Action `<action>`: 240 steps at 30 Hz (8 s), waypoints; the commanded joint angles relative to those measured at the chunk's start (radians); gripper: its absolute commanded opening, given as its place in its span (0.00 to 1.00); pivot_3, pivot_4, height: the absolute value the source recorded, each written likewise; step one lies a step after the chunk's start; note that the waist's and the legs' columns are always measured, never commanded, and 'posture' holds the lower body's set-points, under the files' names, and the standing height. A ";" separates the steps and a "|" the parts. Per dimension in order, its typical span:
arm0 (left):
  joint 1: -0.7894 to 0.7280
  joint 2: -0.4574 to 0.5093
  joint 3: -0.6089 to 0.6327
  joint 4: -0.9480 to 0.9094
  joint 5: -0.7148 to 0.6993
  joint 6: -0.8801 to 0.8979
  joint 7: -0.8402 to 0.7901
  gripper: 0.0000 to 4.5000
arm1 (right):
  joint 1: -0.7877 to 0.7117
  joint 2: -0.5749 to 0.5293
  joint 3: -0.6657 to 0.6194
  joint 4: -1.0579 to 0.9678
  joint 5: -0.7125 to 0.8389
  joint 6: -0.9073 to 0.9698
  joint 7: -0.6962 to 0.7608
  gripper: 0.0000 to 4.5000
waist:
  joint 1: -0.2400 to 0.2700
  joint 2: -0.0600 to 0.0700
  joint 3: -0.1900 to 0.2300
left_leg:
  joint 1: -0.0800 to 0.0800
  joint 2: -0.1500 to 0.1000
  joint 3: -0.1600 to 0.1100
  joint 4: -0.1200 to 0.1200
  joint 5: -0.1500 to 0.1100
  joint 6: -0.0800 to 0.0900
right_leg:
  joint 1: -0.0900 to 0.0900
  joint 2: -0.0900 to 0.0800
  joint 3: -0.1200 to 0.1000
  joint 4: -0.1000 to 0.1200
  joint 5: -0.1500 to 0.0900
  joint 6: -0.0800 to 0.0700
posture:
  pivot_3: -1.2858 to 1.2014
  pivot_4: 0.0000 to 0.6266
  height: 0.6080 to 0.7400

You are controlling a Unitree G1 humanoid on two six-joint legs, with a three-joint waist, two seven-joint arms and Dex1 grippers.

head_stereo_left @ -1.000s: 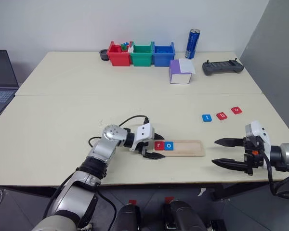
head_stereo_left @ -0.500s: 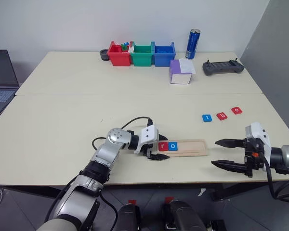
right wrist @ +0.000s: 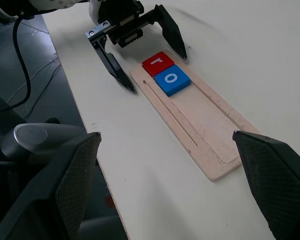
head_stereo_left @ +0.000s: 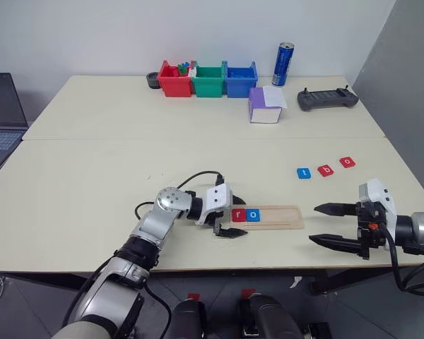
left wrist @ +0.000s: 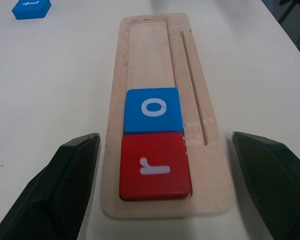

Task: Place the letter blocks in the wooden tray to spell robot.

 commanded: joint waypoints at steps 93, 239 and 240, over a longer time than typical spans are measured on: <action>0.288 0.265 0.431 -0.284 -0.512 0.077 -0.192 0.99 | -0.479 0.234 0.015 0.535 -0.310 0.013 -0.547 1.00 | 0.017 0.000 0.000 | 0.000 0.002 0.002 -0.001 0.000 0.000 | -0.001 0.000 0.001 -0.001 0.000 0.000 | 0.52 0.24 1.00; 0.280 0.306 0.432 -0.144 -0.457 -0.074 -0.296 1.00 | -0.671 0.267 0.566 0.500 -0.614 -0.331 0.234 0.32 | 0.020 0.002 0.001 | 0.000 0.003 0.002 -0.001 -0.001 0.001 | -0.002 0.000 -0.001 0.001 -0.002 -0.003 | 0.52 0.24 1.00; 0.282 0.307 0.433 -0.146 -0.457 -0.074 -0.296 1.00 | -0.670 0.269 0.565 0.493 -0.611 -0.324 0.234 0.32 | 0.020 0.002 0.001 | 0.000 0.003 0.002 -0.001 -0.001 0.001 | -0.002 0.000 -0.001 0.001 -0.002 -0.003 | 0.52 0.24 1.00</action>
